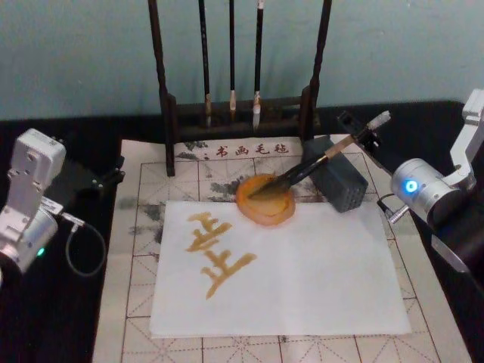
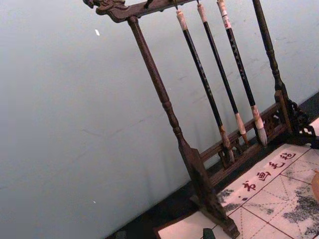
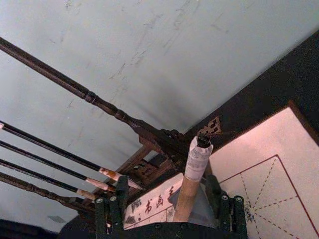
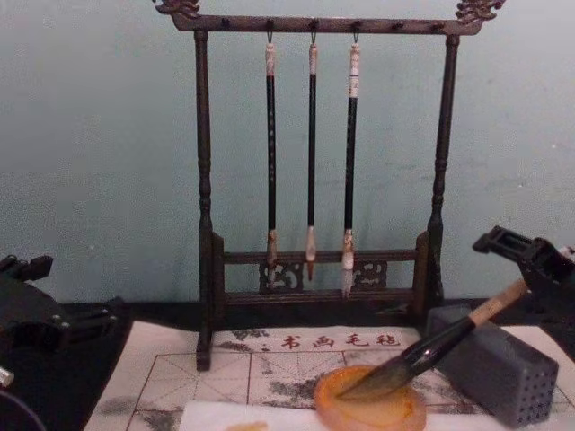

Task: Pick up the brush from the inkstone, write on the paper, then place the brush back to its original position.

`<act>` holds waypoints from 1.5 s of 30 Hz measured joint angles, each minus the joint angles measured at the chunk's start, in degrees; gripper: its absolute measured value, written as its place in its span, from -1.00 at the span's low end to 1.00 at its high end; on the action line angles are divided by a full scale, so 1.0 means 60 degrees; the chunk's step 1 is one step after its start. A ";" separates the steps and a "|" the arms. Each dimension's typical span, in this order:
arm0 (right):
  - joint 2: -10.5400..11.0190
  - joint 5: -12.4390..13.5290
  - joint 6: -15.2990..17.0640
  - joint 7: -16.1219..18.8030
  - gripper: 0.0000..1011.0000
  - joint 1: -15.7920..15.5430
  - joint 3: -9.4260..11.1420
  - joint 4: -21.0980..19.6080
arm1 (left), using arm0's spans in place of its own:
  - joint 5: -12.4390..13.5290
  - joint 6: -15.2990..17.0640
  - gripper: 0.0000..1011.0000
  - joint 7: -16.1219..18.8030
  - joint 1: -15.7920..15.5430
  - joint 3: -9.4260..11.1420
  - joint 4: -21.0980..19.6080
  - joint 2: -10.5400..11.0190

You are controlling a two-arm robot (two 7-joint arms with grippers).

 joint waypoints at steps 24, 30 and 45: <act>0.1604 0.0279 -0.0539 0.0180 0.98 -0.1698 -0.0199 -0.2132 | 0.0000 0.0000 0.98 0.0000 -0.0001 0.0000 0.0000 0.0000; 0.2005 -0.0830 -0.1146 0.0554 0.98 -0.2054 -0.0512 -0.2553 | 0.0000 0.0000 0.98 0.0000 -0.0001 -0.0001 0.0000 0.0000; 0.2453 -0.5126 -0.2645 0.0729 0.98 -0.2163 -0.1629 -0.2518 | 0.0000 0.0000 0.98 0.0000 0.0000 -0.0001 0.0000 0.0000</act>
